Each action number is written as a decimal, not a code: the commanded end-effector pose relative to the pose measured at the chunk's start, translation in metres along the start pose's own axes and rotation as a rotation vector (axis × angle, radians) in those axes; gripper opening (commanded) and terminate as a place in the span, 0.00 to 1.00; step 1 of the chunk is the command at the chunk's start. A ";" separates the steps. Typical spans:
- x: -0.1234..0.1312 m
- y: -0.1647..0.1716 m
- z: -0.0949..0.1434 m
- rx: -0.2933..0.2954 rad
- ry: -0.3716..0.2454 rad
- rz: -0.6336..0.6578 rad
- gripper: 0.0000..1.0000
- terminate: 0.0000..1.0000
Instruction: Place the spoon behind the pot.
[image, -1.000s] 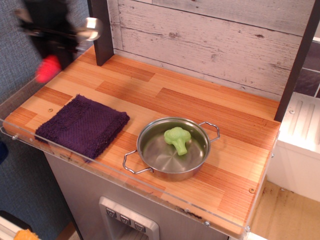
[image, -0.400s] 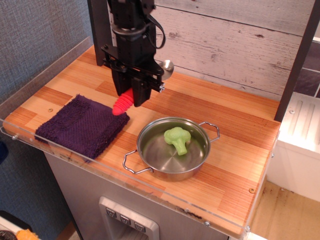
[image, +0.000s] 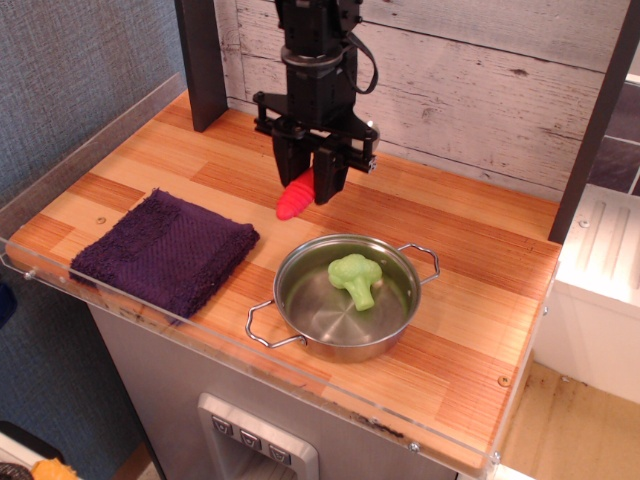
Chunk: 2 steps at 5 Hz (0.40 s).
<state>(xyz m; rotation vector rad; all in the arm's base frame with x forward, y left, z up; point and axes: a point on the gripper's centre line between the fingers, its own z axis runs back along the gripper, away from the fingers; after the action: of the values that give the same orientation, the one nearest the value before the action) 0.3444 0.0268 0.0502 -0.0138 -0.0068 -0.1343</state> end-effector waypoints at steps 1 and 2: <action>0.007 0.000 0.005 0.007 -0.014 0.002 0.00 0.00; 0.000 0.001 -0.002 -0.015 0.015 0.000 0.00 0.00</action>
<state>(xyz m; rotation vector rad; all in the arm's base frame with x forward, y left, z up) 0.3477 0.0245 0.0359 -0.0377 0.0405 -0.1375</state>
